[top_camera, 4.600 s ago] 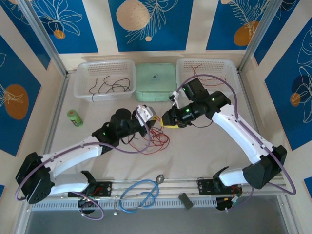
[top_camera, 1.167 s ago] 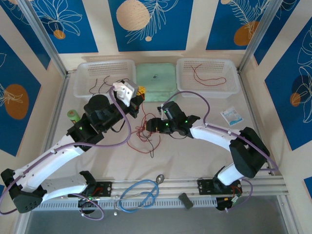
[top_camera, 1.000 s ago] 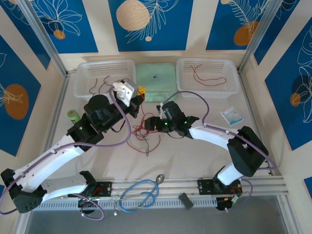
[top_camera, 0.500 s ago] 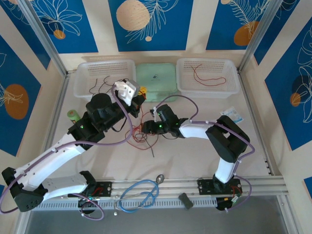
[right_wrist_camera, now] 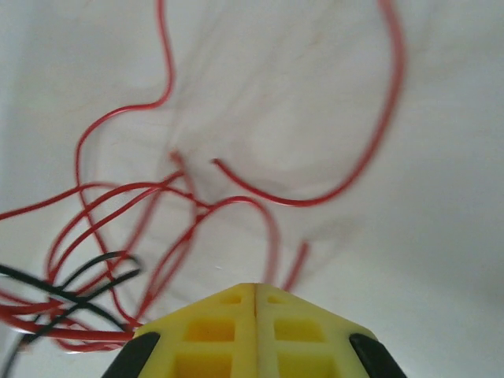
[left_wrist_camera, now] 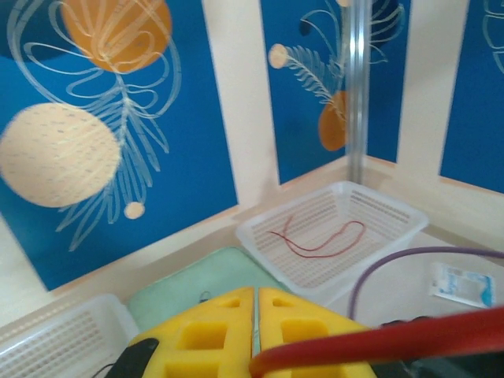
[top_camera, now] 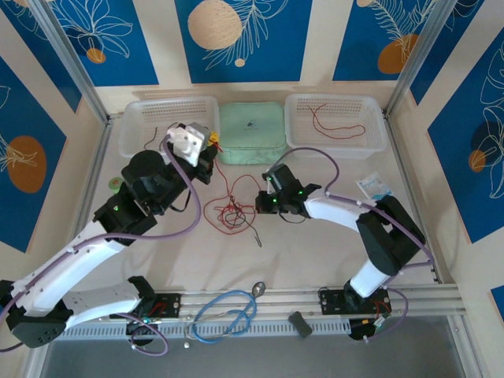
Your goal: Untangle the cables
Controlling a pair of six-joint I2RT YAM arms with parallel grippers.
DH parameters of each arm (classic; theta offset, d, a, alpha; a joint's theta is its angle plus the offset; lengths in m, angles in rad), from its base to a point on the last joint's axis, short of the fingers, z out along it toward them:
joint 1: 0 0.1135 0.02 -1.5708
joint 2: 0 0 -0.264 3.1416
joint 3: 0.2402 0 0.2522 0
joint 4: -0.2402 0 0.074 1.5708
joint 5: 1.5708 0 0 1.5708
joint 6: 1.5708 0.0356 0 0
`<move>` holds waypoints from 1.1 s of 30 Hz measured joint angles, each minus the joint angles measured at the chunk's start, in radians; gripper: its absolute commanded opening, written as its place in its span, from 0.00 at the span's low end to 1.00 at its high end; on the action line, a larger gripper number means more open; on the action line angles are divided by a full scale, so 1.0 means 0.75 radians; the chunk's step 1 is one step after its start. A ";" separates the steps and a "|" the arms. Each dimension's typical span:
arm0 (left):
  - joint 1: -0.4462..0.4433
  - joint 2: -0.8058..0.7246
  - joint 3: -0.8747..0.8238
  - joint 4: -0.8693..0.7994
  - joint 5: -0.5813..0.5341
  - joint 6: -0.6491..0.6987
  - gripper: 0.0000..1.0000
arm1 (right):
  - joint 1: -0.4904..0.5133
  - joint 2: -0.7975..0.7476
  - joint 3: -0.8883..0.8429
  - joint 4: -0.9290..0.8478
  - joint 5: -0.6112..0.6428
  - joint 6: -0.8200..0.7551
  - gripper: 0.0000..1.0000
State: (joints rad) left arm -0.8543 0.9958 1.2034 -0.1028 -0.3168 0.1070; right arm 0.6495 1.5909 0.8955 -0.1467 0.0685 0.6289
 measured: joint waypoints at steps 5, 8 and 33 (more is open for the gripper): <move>0.000 -0.039 0.000 -0.014 -0.064 0.009 0.00 | -0.075 -0.125 -0.060 -0.113 0.037 -0.084 0.15; 0.000 -0.035 0.000 -0.015 -0.069 0.005 0.00 | -0.065 -0.218 -0.117 -0.112 -0.039 -0.171 0.42; 0.000 0.054 0.004 -0.020 -0.047 -0.072 0.00 | 0.269 -0.102 0.124 -0.004 -0.119 -0.490 0.61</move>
State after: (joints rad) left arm -0.8543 1.0363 1.2064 -0.1177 -0.3519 0.0532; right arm 0.8509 1.5143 0.9886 -0.1493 -0.0208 0.2611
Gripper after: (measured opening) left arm 0.048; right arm 0.613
